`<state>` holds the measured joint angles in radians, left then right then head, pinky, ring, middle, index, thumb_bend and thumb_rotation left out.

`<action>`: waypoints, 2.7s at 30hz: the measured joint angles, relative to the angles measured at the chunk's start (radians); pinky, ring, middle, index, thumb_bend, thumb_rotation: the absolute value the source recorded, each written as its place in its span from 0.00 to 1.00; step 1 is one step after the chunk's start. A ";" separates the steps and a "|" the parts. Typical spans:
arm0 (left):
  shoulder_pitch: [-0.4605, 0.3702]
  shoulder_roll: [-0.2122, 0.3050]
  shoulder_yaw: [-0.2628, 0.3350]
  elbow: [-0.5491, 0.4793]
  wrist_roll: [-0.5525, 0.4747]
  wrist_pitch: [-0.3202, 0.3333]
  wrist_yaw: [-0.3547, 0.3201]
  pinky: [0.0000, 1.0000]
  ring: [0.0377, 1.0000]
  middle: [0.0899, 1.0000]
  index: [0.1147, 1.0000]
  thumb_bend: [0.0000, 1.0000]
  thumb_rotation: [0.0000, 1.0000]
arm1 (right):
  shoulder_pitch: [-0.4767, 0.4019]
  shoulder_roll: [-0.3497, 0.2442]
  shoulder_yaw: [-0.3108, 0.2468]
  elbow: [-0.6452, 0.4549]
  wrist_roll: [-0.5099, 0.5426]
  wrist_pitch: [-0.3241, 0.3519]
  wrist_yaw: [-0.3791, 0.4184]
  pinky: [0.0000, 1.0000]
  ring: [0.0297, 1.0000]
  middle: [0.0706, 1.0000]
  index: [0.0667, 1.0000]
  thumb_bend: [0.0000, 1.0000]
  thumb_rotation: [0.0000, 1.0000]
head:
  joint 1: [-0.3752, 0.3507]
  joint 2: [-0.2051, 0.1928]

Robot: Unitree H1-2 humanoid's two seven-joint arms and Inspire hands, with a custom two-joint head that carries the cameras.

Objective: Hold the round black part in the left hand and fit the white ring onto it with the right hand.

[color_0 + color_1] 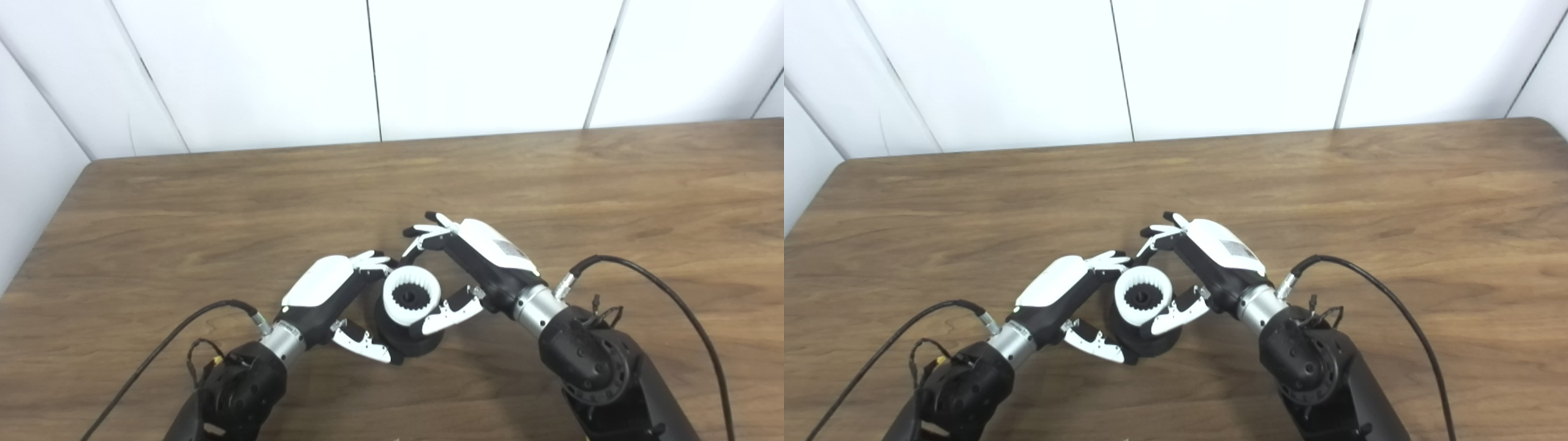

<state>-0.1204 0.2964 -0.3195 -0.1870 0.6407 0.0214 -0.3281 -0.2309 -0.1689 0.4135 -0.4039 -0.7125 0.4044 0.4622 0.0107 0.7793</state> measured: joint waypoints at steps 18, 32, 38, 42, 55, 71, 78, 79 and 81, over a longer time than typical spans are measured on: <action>0.000 -0.013 0.000 0.000 0.024 0.000 0.000 0.90 0.95 0.87 0.52 0.78 0.28 | 0.000 0.000 0.000 0.031 0.001 -0.009 -0.001 1.00 1.00 0.87 0.45 0.52 0.16 | 0.003 0.003; 0.000 -0.015 0.000 -0.012 0.027 0.006 -0.002 0.91 0.95 0.87 0.52 0.77 0.28 | -0.001 -0.016 0.002 0.031 0.002 -0.014 0.003 1.00 1.00 0.87 0.46 0.52 0.16 | 0.005 0.006; 0.002 -0.017 0.001 -0.013 0.027 0.006 -0.003 0.91 0.94 0.87 0.51 0.78 0.27 | -0.006 -0.023 0.004 0.031 0.000 -0.016 0.010 0.98 0.99 0.88 0.65 0.89 0.36 | 0.005 0.006; 0.007 -0.018 0.002 -0.014 0.027 0.007 -0.002 0.91 0.95 0.87 0.52 0.78 0.26 | -0.007 -0.029 0.003 0.031 -0.002 -0.015 0.014 0.95 0.98 0.90 0.78 0.98 0.44 | 0.006 0.006; 0.010 -0.021 0.002 -0.016 0.030 0.007 -0.002 0.89 0.95 0.87 0.54 0.79 0.28 | -0.007 -0.030 -0.033 0.031 0.028 -0.002 0.015 0.88 0.97 0.93 0.88 1.00 0.53 | 0.009 0.006; 0.009 -0.021 0.024 -0.038 0.024 0.060 -0.019 0.86 0.94 0.88 0.80 0.99 0.36 | -0.005 -0.053 -0.094 0.031 0.101 0.004 0.011 0.93 0.98 0.94 0.86 1.00 0.53 | 0.014 -0.002; 0.005 -0.007 0.056 -0.068 -0.028 0.119 -0.075 0.85 0.95 0.92 0.89 1.00 0.38 | -0.005 -0.067 -0.116 0.031 0.118 0.003 0.009 0.94 0.98 0.94 0.85 1.00 0.53 | 0.012 -0.003; 0.003 -0.004 0.059 -0.070 -0.033 0.123 -0.079 0.84 0.95 0.93 0.90 1.00 0.38 | -0.005 -0.068 -0.120 0.031 0.120 0.003 0.009 0.94 0.98 0.94 0.85 1.00 0.53 | 0.012 -0.003; -0.002 0.002 0.066 -0.070 -0.052 0.130 -0.086 0.84 0.96 0.94 0.91 1.00 0.38 | -0.005 -0.069 -0.127 0.032 0.126 0.003 0.007 0.94 0.98 0.94 0.85 1.00 0.54 | 0.012 -0.003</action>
<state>-0.1225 0.2980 -0.2533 -0.2571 0.5888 0.1513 -0.4144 -0.2362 -0.2381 0.2861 -0.3722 -0.5860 0.4074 0.4688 0.0230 0.7762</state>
